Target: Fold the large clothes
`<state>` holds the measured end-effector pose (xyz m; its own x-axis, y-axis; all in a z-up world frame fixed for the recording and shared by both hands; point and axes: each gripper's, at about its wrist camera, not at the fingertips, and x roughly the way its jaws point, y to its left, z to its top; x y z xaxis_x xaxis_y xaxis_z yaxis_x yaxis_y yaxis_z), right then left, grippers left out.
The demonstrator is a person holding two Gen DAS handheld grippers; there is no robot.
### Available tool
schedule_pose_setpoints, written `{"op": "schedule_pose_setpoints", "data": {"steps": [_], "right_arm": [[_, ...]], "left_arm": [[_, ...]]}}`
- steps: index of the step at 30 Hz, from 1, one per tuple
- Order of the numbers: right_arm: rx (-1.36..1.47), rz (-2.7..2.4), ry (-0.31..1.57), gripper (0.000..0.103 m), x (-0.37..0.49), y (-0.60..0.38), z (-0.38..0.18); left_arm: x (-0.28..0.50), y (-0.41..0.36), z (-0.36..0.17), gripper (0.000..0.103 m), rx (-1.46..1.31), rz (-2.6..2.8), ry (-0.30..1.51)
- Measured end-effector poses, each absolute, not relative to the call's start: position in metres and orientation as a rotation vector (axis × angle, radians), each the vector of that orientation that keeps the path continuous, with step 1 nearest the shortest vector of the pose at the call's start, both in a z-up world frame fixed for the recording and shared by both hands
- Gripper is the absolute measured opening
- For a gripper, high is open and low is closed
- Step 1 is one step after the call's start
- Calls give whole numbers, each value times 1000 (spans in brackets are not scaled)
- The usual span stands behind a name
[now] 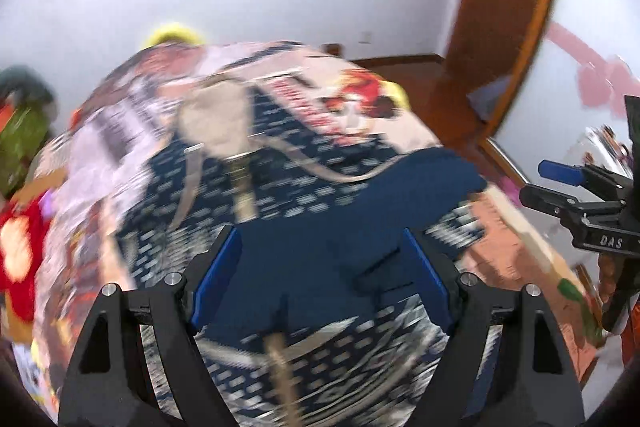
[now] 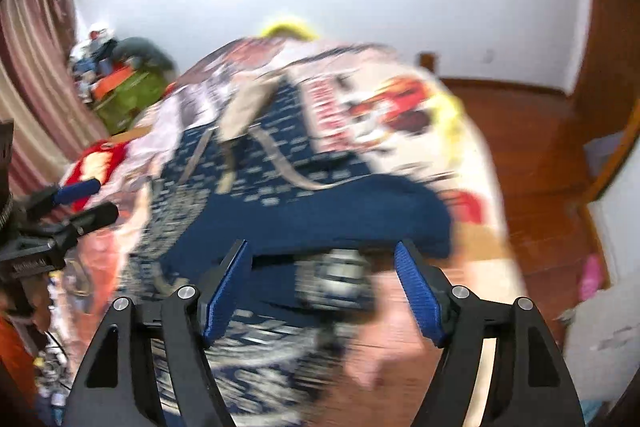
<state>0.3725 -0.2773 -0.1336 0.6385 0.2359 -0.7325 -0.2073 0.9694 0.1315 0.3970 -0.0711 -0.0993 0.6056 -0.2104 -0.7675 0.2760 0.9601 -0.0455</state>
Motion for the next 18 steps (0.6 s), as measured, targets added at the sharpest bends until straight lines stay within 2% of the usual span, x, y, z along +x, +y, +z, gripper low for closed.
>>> {"op": "schedule_pose_setpoints", "data": {"steps": [8, 14, 16, 18], "right_arm": [[108, 115, 837, 74, 343, -372, -140], [169, 79, 867, 74, 335, -405, -156], [171, 79, 872, 74, 335, -408, -160], [171, 86, 877, 74, 336, -407, -164]], "left_arm": [[441, -206, -139, 81, 227, -442, 964], [460, -263, -187, 81, 436, -405, 1020], [460, -266, -195, 73, 479, -384, 998], [462, -263, -194, 51, 465, -377, 986]]}}
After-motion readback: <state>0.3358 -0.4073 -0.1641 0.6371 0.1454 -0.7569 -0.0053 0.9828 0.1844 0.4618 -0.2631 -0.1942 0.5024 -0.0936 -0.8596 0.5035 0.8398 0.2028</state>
